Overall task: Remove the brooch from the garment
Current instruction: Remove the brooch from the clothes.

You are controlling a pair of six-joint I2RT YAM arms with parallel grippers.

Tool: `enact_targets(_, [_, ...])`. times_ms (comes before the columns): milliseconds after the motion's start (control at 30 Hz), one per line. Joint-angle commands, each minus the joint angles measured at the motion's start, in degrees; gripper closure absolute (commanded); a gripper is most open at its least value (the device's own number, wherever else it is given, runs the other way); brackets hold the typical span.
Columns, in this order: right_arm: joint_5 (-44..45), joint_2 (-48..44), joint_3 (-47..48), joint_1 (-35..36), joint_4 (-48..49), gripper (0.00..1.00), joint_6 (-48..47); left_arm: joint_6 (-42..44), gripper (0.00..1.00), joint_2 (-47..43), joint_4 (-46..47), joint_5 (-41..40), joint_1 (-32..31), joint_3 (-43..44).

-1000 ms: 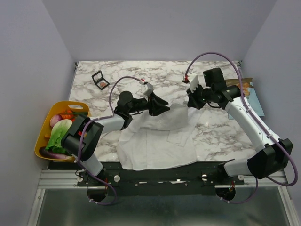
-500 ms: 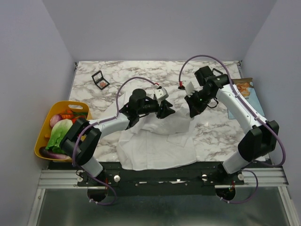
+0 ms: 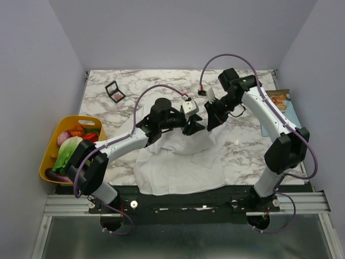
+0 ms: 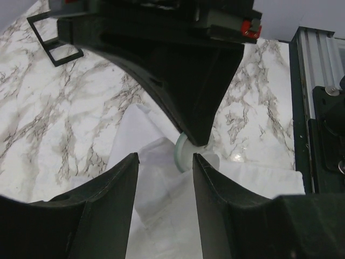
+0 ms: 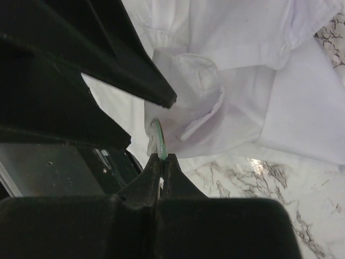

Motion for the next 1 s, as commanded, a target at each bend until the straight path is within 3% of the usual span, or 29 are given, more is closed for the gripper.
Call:
enact_targets(0, [-3.82, 1.39, 1.76, 0.76, -6.29, 0.99, 1.55, 3.77, 0.46, -1.66, -5.81, -1.50, -2.27, 2.93])
enact_targets(333, [2.23, 1.75, 3.68, 0.76, -0.65, 0.99, 7.26, 11.94, 0.47, 0.89, -12.67, -18.56, -7.81, 5.93])
enact_targets(567, [9.26, 3.15, 7.91, 0.33, 1.46, 0.99, 10.34, 11.59, 0.47, 0.98, -11.97, -20.15, -7.81, 5.40])
enact_targets(967, [9.62, 5.52, 12.30, -0.38, 1.72, 0.99, 11.31, 10.54, 0.46, 3.35, -13.20, -19.71, -8.95, 6.63])
